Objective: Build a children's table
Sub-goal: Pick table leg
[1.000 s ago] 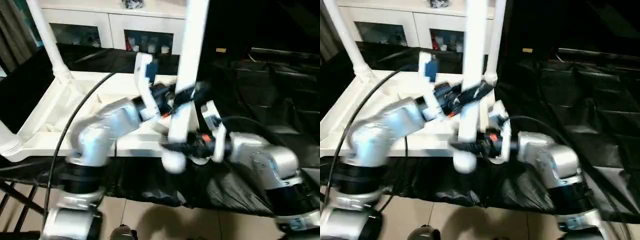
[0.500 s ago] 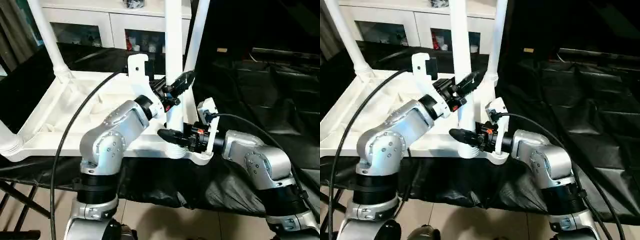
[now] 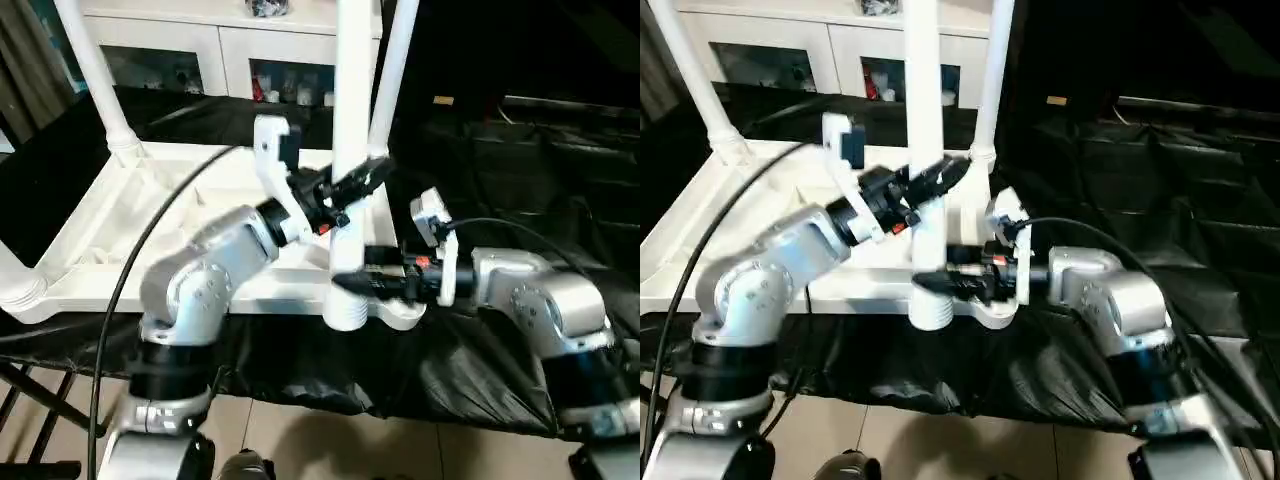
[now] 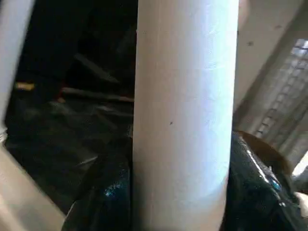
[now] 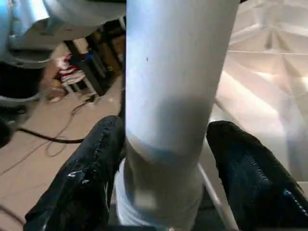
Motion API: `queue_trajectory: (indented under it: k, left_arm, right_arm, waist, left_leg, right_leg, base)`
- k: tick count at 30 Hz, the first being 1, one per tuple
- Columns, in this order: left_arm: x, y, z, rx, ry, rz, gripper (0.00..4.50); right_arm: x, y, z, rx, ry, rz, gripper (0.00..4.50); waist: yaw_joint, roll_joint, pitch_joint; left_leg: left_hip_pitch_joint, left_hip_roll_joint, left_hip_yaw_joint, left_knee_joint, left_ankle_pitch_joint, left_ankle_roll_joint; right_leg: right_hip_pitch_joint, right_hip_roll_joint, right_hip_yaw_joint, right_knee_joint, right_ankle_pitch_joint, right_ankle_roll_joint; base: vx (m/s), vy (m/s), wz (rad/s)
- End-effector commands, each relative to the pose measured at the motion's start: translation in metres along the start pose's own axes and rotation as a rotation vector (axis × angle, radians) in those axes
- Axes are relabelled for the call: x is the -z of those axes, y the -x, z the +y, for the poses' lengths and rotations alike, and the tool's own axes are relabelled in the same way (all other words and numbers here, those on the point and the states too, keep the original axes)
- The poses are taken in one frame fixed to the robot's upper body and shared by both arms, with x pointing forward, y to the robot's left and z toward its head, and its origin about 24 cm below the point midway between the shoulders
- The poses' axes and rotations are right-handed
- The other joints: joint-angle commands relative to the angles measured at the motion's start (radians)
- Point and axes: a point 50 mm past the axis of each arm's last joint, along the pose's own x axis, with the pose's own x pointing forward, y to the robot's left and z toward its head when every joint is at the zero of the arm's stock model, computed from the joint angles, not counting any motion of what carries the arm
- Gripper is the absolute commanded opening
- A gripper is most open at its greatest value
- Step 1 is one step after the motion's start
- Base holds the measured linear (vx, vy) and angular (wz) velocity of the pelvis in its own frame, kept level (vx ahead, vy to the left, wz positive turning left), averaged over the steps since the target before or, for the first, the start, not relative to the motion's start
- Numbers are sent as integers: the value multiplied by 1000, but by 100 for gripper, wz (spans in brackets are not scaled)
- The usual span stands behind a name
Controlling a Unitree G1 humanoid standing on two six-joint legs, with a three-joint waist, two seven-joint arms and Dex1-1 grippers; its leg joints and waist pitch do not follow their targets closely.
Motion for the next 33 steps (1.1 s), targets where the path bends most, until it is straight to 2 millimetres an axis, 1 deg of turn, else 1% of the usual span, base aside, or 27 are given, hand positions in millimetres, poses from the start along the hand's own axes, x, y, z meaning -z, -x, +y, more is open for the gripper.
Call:
queue_trajectory:
  k: [1,2,3,6,8,9,10,13,17,22,25,27,28,30,32,33]
  left_arm:
    - [-5,-3,-5,59,6,-28,186]
    - [-5,-3,-5,62,8,-29,186]
    - [-5,-3,-7,81,20,-33,186]
    - [-3,-3,-9,103,28,-27,186]
    - [-2,-3,-12,128,36,-22,186]
    - [-2,-3,-12,128,36,-22,186]
    - [-2,-3,-12,131,36,-17,186]
    - [-1,-3,-13,136,37,-10,186]
    - [0,-5,-15,157,39,-1,186]
    - [-1,-8,-17,178,46,1,186]
    - [-1,-9,-18,187,42,4,186]
    - [-1,-9,-17,190,40,6,186]
    - [-1,-9,-17,191,39,6,186]
    - [-1,-9,-18,196,40,6,186]
    - [0,-9,-19,206,41,8,186]
    - [0,-9,-19,208,42,10,186]
  right_arm:
    - [-5,2,-2,-20,3,5,309]
    - [-5,2,-2,-23,2,4,309]
    - [-6,3,-3,-40,-5,-2,309]
    - [-6,2,-4,-56,-10,-2,309]
    - [-5,1,-6,-74,-14,6,309]
    - [-5,1,-6,-74,-14,6,309]
    - [-5,0,-6,-85,-16,10,309]
    - [-6,-1,-7,-96,-18,14,309]
    - [-8,-3,-6,-142,-24,11,309]
    - [-9,-3,-5,-178,-31,7,309]
    - [-8,-3,-3,-198,-36,15,309]
    - [-6,-3,-2,-203,-39,21,309]
    - [-6,-3,-2,-206,-42,24,309]
    - [-4,-2,-2,-216,-53,31,309]
    - [-4,-2,-2,-229,-60,38,273]
    - [-4,-2,-2,-229,-61,38,273]
  waist:
    - [-3,-2,-78]
    - [-2,0,-78]
    - [-3,-3,-79]
    - [-1,-4,-79]
    - [-1,-1,-80]
    - [-2,-1,-79]
    - [0,2,-79]
    - [-1,0,-79]
    - [-1,4,-79]
    - [0,3,-80]
    - [-1,3,-80]
    - [-1,1,-80]
    - [-1,3,-80]
    - [-1,3,-80]
    - [-1,2,-80]
    - [-1,2,-80]
  left_leg:
    - [28,20,-16,-72,-263,-28]
    - [28,20,-16,-71,-263,-27]
    - [28,20,-15,-71,-261,-26]
    - [27,21,-15,-71,-251,-22]
    - [28,21,-15,-70,-252,-22]
    - [27,21,-15,-71,-254,-22]
    - [28,22,-16,-71,-258,-23]
    - [29,21,-16,-71,-264,-24]
    - [29,22,-17,-72,-269,-26]
    - [29,22,-17,-71,-265,-26]
    - [29,23,-17,-72,-267,-25]
    - [29,22,-16,-71,-269,-23]
    - [30,23,-17,-72,-268,-24]
    - [30,23,-16,-71,-266,-24]
    - [29,22,-16,-71,-266,-23]
    - [29,22,-16,-71,-265,-22]
  right_leg:
    - [51,-43,31,-74,-261,-164]
    - [52,-44,32,-74,-270,-167]
    - [52,-44,32,-74,-270,-169]
    - [53,-44,32,-73,-265,-172]
    - [52,-44,31,-71,-263,-178]
    - [52,-43,31,-71,-262,-179]
    - [52,-44,31,-72,-264,-178]
    - [52,-43,31,-72,-271,-177]
    - [53,-43,31,-72,-270,-180]
    - [54,-42,31,-70,-249,-188]
    - [53,-42,30,-71,-256,-187]
    - [54,-42,31,-72,-260,-187]
    - [53,-43,31,-71,-261,-187]
    - [53,-42,31,-71,-258,-188]
    - [54,-42,31,-71,-259,-188]
    - [54,-43,31,-71,-260,-188]
  base:
    - [0,0,0]
    - [0,0,0]
    - [0,0,0]
    - [0,0,0]
    - [0,0,0]
    - [0,0,0]
    - [0,0,0]
    - [0,0,0]
    - [0,0,0]
    - [0,0,0]
    - [0,0,0]
    - [0,0,0]
    - [0,0,0]
    - [0,0,0]
    - [0,0,0]
    - [0,0,0]
